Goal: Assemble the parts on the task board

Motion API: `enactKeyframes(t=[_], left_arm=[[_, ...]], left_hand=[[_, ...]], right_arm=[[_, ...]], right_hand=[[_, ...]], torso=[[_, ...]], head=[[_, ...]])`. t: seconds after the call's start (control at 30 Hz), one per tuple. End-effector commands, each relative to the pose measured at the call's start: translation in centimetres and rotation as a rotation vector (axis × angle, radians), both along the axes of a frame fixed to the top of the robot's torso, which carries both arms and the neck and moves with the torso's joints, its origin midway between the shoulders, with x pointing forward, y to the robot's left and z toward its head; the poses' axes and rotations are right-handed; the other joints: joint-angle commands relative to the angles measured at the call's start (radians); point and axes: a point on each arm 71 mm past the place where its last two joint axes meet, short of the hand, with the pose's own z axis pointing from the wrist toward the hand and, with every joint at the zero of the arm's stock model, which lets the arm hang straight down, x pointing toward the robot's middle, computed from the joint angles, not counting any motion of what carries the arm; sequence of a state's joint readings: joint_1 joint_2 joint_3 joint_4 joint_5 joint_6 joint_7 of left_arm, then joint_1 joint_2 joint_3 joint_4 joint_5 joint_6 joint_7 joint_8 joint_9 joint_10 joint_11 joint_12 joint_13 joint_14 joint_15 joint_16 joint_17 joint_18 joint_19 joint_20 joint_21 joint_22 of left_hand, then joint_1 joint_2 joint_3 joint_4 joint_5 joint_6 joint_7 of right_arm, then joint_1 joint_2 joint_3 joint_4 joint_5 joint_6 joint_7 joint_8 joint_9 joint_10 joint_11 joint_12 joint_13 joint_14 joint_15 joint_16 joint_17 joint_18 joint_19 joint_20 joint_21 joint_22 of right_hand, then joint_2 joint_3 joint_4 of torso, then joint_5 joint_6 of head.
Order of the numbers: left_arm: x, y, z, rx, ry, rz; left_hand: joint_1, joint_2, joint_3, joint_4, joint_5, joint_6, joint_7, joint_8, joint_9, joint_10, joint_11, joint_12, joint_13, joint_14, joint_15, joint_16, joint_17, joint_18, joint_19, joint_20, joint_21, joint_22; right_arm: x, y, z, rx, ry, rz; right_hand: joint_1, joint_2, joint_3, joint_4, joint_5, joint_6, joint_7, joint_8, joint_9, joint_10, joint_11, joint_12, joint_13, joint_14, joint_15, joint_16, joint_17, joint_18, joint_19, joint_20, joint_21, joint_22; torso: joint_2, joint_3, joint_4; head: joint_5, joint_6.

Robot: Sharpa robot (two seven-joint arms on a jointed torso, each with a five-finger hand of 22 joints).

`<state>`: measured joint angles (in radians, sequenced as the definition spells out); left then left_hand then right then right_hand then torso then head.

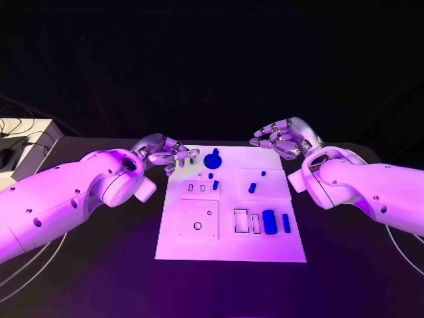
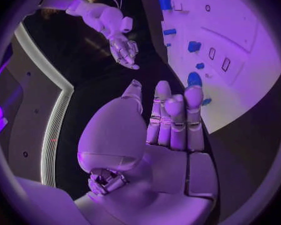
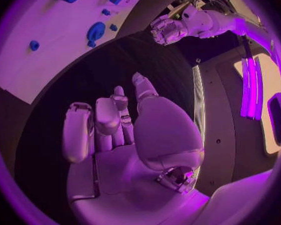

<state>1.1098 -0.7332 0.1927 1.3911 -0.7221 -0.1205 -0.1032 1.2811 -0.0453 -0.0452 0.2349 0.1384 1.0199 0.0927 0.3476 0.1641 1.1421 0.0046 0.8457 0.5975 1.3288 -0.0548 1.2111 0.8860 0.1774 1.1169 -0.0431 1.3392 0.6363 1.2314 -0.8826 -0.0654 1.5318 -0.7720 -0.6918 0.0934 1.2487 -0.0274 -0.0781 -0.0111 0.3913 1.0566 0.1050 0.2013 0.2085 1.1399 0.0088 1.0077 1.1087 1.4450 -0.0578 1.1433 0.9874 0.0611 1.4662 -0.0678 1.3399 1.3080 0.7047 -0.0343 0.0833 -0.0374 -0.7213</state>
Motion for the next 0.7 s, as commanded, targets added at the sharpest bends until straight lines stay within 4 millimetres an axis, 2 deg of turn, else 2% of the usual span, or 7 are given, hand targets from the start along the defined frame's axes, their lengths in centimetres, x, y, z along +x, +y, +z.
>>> enactKeyframes(t=[0.03, 0.13, 0.2, 0.23, 0.37, 0.57, 0.7], left_arm=[[0.4, -0.9, -0.5, 0.292, 0.039, -0.069], [0.9, -2.0, -0.3, 0.380, 0.037, -0.093], [1.1, -2.9, -0.2, 0.446, 0.040, -0.111], [1.2, -3.4, -0.2, 0.477, 0.044, -0.120], [1.7, -4.8, -0.3, 0.575, 0.070, -0.137], [2.3, -6.3, -0.3, 0.648, 0.092, -0.127], [2.6, -7.0, -0.3, 0.670, 0.105, -0.134]], left_hand=[[-0.004, 0.002, 0.003, 0.010, -0.002, -0.009, -0.006, 0.025, 0.024, 0.016, -0.008, 0.029, 0.029, 0.037, -0.005, 0.030, 0.070, -0.020, 0.043, -0.003, 0.027, 0.076], [-0.008, -0.007, 0.018, 0.016, -0.001, -0.016, -0.007, 0.041, 0.045, 0.017, -0.010, 0.035, 0.058, 0.052, -0.006, 0.030, 0.108, -0.022, 0.058, -0.004, 0.034, 0.111], [-0.022, -0.034, 0.034, 0.028, 0.005, -0.015, -0.011, 0.045, 0.051, 0.021, -0.012, 0.033, 0.068, 0.059, -0.007, 0.030, 0.124, -0.023, 0.065, -0.004, 0.038, 0.127], [-0.038, -0.065, 0.088, 0.049, 0.005, -0.015, -0.004, 0.045, 0.054, 0.023, -0.011, 0.028, 0.076, 0.062, -0.010, 0.026, 0.136, -0.023, 0.067, -0.004, 0.037, 0.135], [-0.096, -0.121, 0.260, 0.046, 0.001, -0.012, -0.011, 0.041, 0.061, 0.032, -0.013, 0.014, 0.097, 0.071, -0.011, 0.014, 0.168, -0.023, 0.070, -0.002, 0.032, 0.154], [-0.137, -0.143, 0.396, 0.010, -0.001, -0.016, -0.013, 0.049, 0.113, 0.036, -0.016, -0.001, 0.113, 0.076, -0.012, 0.000, 0.194, -0.025, 0.075, -0.005, 0.023, 0.175], [-0.146, -0.144, 0.386, 0.018, 0.001, -0.011, -0.020, 0.049, 0.130, 0.040, -0.020, -0.005, 0.116, 0.079, -0.012, -0.003, 0.203, -0.025, 0.077, -0.004, 0.018, 0.185]], right_arm=[[0.2, -0.4, 0.2, 0.045, 0.002, 0.028], [0.4, -1.0, 0.2, 0.035, 0.002, 0.014], [0.5, -1.3, 0.2, 0.030, 0.003, 0.006], [0.6, -1.5, 0.2, 0.028, 0.004, 0.002], [0.8, -1.9, 0.2, 0.023, 0.006, -0.014], [1.1, -2.5, 0.1, 0.028, 0.009, -0.038], [1.3, -2.6, 0.1, 0.029, 0.009, -0.049]], right_hand=[[-0.006, 0.017, -0.005, -0.005, 0.007, -0.021, -0.002, 0.011, 0.056, 0.004, 0.000, -0.002, 0.005, -0.001, -0.005, -0.005, 0.002, -0.007, 0.086, -0.009, -0.001, 0.201], [-0.011, 0.015, -0.006, -0.003, 0.009, -0.028, 0.001, 0.003, 0.062, 0.003, 0.002, -0.004, 0.005, -0.001, -0.004, -0.006, 0.002, -0.006, 0.086, -0.009, -0.002, 0.201], [-0.021, 0.011, -0.011, 0.004, 0.010, -0.030, 0.002, -0.004, 0.064, 0.002, 0.003, -0.006, 0.004, -0.001, -0.003, -0.007, 0.001, -0.006, 0.086, -0.008, -0.003, 0.201], [-0.026, 0.011, -0.012, 0.007, 0.011, -0.032, 0.003, -0.008, 0.064, 0.002, 0.004, -0.007, 0.004, -0.002, -0.002, -0.008, 0.001, -0.006, 0.086, -0.007, -0.003, 0.201], [-0.041, 0.005, -0.012, 0.015, 0.015, -0.030, 0.006, -0.028, 0.067, 0.001, 0.006, -0.009, 0.005, -0.002, 0.000, -0.011, -0.001, -0.005, 0.086, -0.005, -0.006, 0.200], [-0.094, -0.001, -0.056, 0.053, 0.025, -0.043, 0.014, -0.066, 0.066, -0.017, 0.014, -0.026, -0.004, -0.005, 0.005, -0.019, -0.004, 0.001, 0.084, 0.000, -0.028, 0.195], [-0.096, -0.003, -0.061, 0.059, 0.026, -0.039, 0.015, -0.081, 0.067, -0.018, 0.015, -0.027, -0.006, -0.004, 0.006, -0.021, -0.003, 0.002, 0.084, 0.002, -0.031, 0.195]], torso=[[-0.007, 0.0107, -0.0073], [-0.010, 0.0125, -0.0085], [-0.012, 0.0145, -0.0095], [-0.012, 0.0150, -0.0100], [-0.014, 0.0166, -0.0113], [-0.014, 0.0159, -0.0109], [-0.014, 0.0154, -0.0110]], head=[[0.010, -0.007], [0.014, -0.011], [0.016, -0.013], [0.017, -0.014], [0.018, -0.012], [0.018, -0.010], [0.019, -0.012]])
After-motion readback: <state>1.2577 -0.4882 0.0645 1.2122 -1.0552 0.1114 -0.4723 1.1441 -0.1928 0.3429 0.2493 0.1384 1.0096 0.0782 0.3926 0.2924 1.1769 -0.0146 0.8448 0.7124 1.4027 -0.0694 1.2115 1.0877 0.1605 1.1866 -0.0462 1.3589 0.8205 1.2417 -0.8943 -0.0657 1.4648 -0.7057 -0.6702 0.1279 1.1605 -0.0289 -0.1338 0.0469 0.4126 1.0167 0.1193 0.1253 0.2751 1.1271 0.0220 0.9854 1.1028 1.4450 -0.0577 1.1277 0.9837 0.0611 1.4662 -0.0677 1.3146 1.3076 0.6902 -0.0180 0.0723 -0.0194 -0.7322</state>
